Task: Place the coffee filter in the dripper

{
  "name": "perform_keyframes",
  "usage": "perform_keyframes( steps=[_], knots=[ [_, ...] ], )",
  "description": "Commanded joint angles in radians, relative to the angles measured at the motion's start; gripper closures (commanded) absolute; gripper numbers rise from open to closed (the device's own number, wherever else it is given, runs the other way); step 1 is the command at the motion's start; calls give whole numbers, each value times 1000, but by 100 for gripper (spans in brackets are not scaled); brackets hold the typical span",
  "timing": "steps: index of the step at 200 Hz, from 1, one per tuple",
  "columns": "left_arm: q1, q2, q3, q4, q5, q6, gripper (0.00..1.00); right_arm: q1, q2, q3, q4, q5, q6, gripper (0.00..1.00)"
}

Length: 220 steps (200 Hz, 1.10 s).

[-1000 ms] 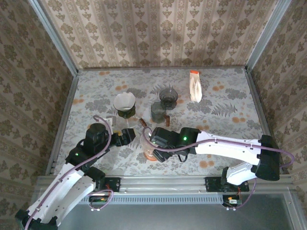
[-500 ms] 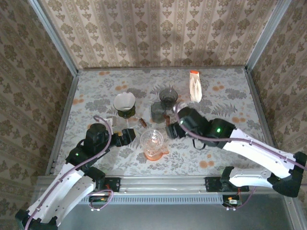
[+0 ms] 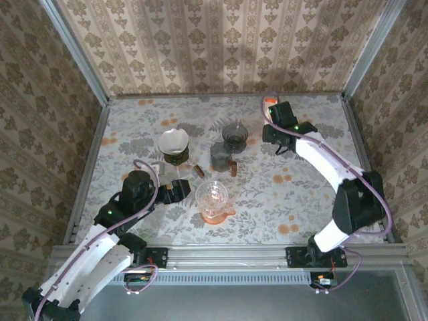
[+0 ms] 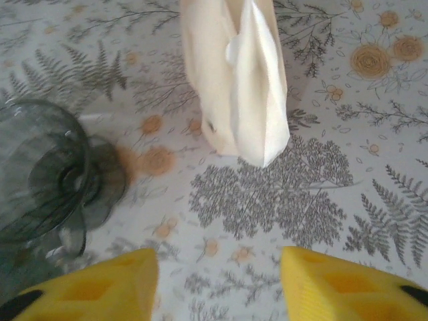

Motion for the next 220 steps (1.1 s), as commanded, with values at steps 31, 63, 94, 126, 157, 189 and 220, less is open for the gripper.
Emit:
perform_keyframes(
  steps=[31,63,94,126,157,189,220],
  knots=[
    [9,20,-4,40,21,2,0,-37,158,203,62,-22,-15,61],
    [12,38,2,43,19,11,0,-46,292,375,-56,29,0,69],
    [15,50,0,48,17,14,0,-52,356,434,-85,67,79,70],
    [22,61,-10,66,18,5,0,-52,395,461,-84,90,213,73],
    [30,65,-15,75,29,8,0,-50,426,486,-103,139,298,72],
    [47,72,-21,86,48,11,0,-51,445,506,-122,180,341,71],
    [60,81,-29,106,70,9,0,-52,485,557,-149,187,351,69]
  ],
)
